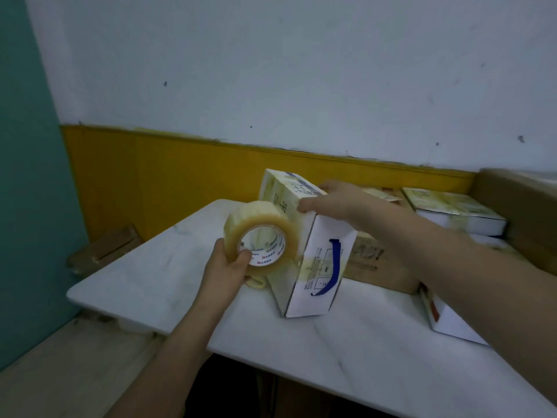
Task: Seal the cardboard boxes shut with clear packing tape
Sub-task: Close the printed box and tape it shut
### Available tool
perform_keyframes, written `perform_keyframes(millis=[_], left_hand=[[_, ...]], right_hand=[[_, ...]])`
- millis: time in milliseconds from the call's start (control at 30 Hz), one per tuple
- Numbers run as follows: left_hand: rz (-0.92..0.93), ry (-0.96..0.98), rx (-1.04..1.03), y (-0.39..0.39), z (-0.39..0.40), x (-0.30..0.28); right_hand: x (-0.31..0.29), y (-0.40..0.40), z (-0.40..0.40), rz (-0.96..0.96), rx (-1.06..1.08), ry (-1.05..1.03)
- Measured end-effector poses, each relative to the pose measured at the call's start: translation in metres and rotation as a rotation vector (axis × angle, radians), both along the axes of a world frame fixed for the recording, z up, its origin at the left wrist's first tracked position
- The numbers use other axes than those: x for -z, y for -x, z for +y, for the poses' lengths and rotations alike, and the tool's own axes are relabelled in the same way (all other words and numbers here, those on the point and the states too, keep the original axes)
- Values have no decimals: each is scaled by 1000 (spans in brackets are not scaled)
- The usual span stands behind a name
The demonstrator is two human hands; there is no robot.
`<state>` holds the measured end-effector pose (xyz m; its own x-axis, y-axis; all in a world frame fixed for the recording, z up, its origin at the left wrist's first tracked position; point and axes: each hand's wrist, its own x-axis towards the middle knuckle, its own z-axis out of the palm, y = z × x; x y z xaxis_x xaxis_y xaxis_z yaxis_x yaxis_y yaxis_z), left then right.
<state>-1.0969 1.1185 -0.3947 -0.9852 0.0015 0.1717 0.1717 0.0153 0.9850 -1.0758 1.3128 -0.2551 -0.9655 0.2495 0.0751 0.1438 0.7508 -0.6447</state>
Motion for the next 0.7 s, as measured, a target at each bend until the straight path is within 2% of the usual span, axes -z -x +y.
perform_keyframes(millis=[167, 233, 333, 433, 467, 500, 567, 700], left_hand=[[164, -232, -65, 3, 24, -38], [306, -88, -38, 12, 26, -68], [509, 318, -15, 26, 7, -106], [622, 783, -63, 41, -19, -108], [635, 879, -34, 45, -23, -99], [645, 904, 9, 46, -24, -89], [657, 826, 47, 48, -17, -77], [717, 807, 7, 53, -5, -77]], right_hand=[[8, -18, 24, 121, 101, 478], [7, -22, 39, 176, 128, 590], [3, -29, 73, 222, 176, 761], [3, -36, 108, 256, 208, 919], [4, -38, 115, 251, 218, 977], [7, -39, 119, 243, 228, 1034], [14, -39, 120, 236, 226, 1119], [32, -33, 119, 243, 209, 1234]])
